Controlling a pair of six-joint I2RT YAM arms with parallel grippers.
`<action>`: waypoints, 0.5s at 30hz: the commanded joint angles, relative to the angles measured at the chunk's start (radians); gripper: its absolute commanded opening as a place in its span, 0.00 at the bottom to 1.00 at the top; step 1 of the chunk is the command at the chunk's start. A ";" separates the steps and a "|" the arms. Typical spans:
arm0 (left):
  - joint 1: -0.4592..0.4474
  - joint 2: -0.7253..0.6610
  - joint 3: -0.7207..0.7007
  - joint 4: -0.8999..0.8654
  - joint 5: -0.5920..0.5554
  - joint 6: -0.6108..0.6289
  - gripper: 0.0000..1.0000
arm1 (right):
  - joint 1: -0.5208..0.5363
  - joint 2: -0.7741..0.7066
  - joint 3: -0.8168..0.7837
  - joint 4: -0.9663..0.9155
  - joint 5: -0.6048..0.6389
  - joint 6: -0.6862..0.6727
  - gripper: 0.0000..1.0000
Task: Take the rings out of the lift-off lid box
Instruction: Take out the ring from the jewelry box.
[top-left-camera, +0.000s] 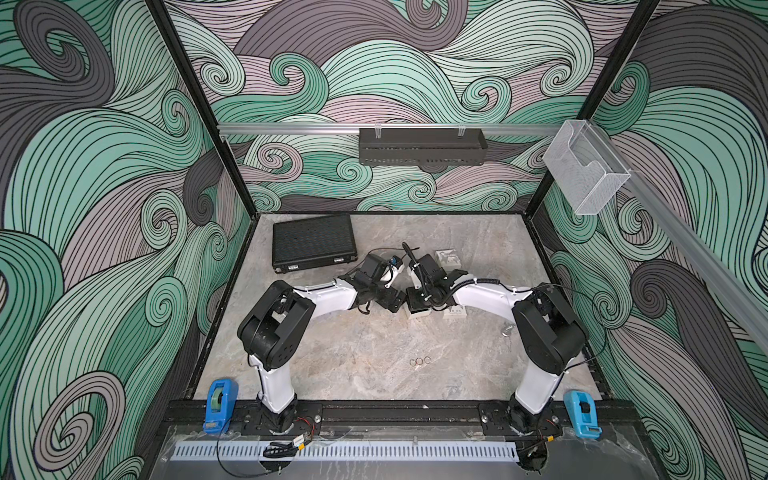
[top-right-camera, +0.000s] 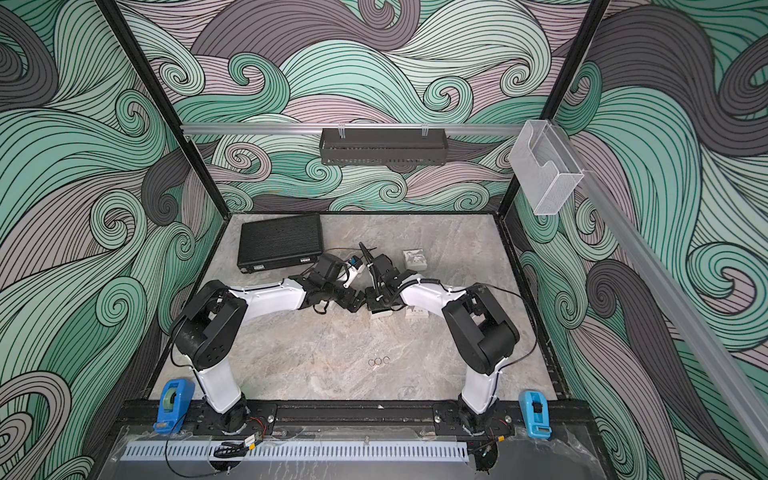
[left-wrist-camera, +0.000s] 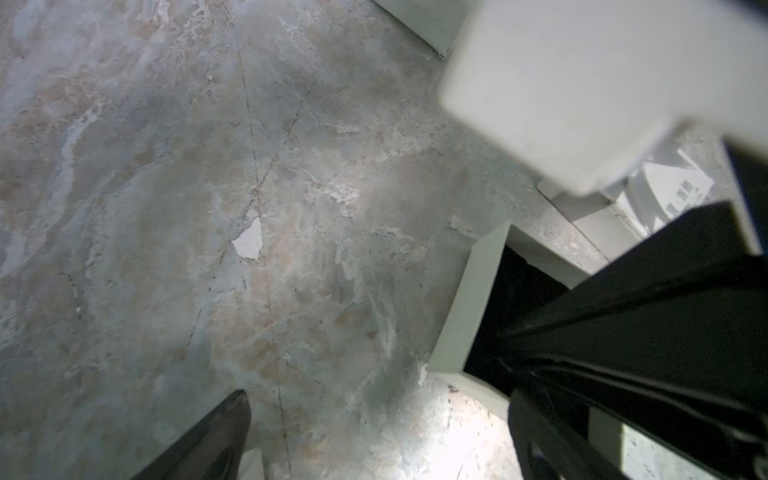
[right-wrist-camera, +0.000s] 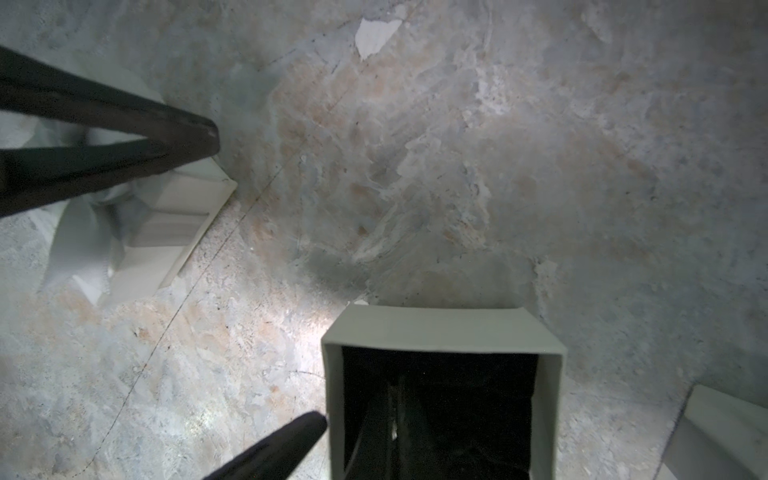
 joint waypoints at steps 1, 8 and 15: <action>0.006 0.027 0.037 -0.001 0.027 -0.010 0.97 | -0.005 -0.036 -0.013 0.001 -0.009 -0.003 0.00; 0.006 0.039 0.041 -0.001 0.033 -0.014 0.97 | -0.005 -0.041 -0.024 0.012 -0.015 -0.003 0.00; 0.006 -0.025 0.016 0.027 0.049 -0.013 0.97 | -0.003 -0.018 -0.026 0.018 -0.016 -0.003 0.00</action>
